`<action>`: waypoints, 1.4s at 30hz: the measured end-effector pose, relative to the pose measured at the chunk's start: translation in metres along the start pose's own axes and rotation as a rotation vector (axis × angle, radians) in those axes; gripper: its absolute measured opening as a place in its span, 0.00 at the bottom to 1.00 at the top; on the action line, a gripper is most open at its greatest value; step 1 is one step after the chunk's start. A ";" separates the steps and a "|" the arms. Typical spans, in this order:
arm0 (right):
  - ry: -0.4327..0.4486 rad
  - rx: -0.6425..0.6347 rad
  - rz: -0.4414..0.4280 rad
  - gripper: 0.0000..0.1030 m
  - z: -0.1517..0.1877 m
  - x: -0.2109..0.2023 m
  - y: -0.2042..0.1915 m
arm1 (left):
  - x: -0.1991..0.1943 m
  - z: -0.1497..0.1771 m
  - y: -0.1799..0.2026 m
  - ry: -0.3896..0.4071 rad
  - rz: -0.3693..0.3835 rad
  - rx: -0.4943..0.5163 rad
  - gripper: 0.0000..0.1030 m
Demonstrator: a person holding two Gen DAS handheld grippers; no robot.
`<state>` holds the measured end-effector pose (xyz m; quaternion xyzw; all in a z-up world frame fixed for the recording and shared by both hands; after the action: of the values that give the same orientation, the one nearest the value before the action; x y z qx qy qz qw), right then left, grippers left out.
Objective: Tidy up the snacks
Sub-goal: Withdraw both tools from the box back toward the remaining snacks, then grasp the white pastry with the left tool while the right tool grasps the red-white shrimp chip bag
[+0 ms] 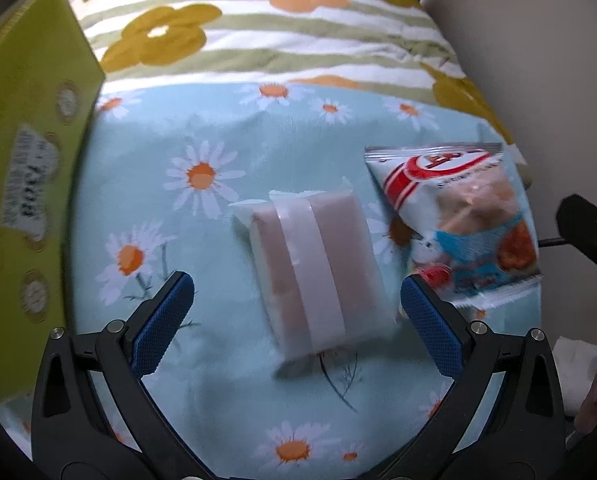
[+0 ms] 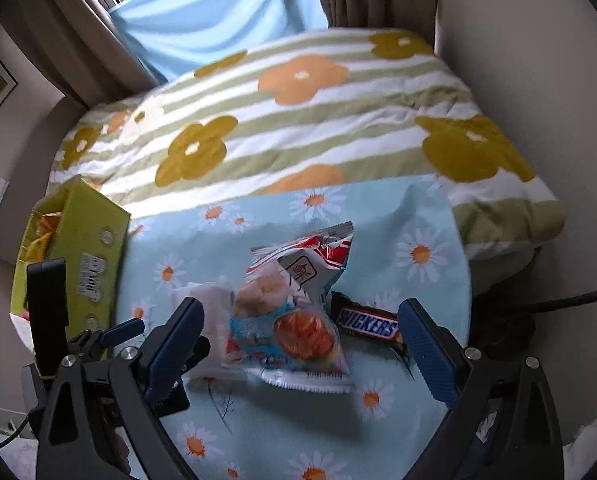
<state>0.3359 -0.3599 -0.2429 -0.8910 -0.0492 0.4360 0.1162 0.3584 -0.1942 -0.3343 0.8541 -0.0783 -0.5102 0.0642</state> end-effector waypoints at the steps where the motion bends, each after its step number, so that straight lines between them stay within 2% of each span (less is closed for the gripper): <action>1: -0.015 0.005 -0.006 0.94 0.001 0.007 0.000 | 0.006 0.000 0.001 -0.011 0.000 -0.001 1.00; 7: -0.094 -0.004 -0.025 0.94 0.008 0.041 -0.003 | 0.034 -0.003 0.007 -0.052 -0.049 0.033 1.00; 11: -0.116 -0.013 -0.025 0.94 0.012 0.055 -0.005 | 0.042 -0.004 0.005 -0.057 -0.071 0.044 0.99; 14: -0.128 -0.031 -0.021 0.94 0.016 0.061 -0.008 | 0.041 -0.004 0.008 -0.044 -0.082 0.081 0.92; 17: -0.133 -0.056 -0.018 0.94 0.017 0.064 -0.012 | 0.036 -0.006 0.014 -0.019 -0.048 0.116 0.72; 18: -0.134 -0.062 -0.016 0.94 0.018 0.064 -0.013 | 0.034 -0.007 0.014 -0.013 -0.046 0.127 0.68; 24: -0.142 -0.063 -0.022 0.94 0.022 0.067 -0.012 | 0.028 -0.005 0.009 -0.015 -0.015 0.143 0.65; 27: -0.154 -0.068 -0.034 0.94 0.025 0.069 -0.014 | 0.020 -0.005 0.000 -0.001 -0.001 0.114 0.65; 32: -0.156 -0.073 -0.046 0.93 0.030 0.072 -0.017 | 0.013 -0.003 -0.016 0.013 -0.033 0.121 0.65; 33: -0.156 -0.082 -0.045 0.90 0.031 0.072 -0.018 | 0.012 -0.003 -0.020 0.013 -0.035 0.112 0.65; 35: -0.163 -0.099 -0.052 0.70 0.034 0.074 -0.023 | 0.008 -0.001 -0.028 0.018 -0.045 0.098 0.65; 39: -0.151 -0.132 -0.049 0.64 0.039 0.072 -0.031 | 0.002 0.003 -0.036 0.025 -0.052 0.083 0.65; 40: -0.147 -0.132 -0.048 0.61 0.039 0.070 -0.031 | -0.002 0.004 -0.038 0.031 -0.050 0.079 0.65; 41: -0.140 -0.128 -0.049 0.54 0.040 0.068 -0.032 | -0.004 0.004 -0.038 0.036 -0.047 0.077 0.65; 42: -0.138 -0.123 -0.054 0.53 0.041 0.067 -0.032 | -0.006 0.005 -0.038 0.040 -0.045 0.077 0.65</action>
<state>0.3451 -0.3092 -0.3100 -0.8627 -0.1076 0.4893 0.0693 0.3540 -0.1564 -0.3385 0.8675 -0.0773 -0.4909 0.0213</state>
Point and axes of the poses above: each gripper's, at about its wrist camera, not at the fingertips, and x roughly the way its jaws point, y to its right, z to its underside, the point moved 5 cm from there along x, roughly the way its jaws point, and after that the axes turned 15 degrees about y, right-handed, at the moved point
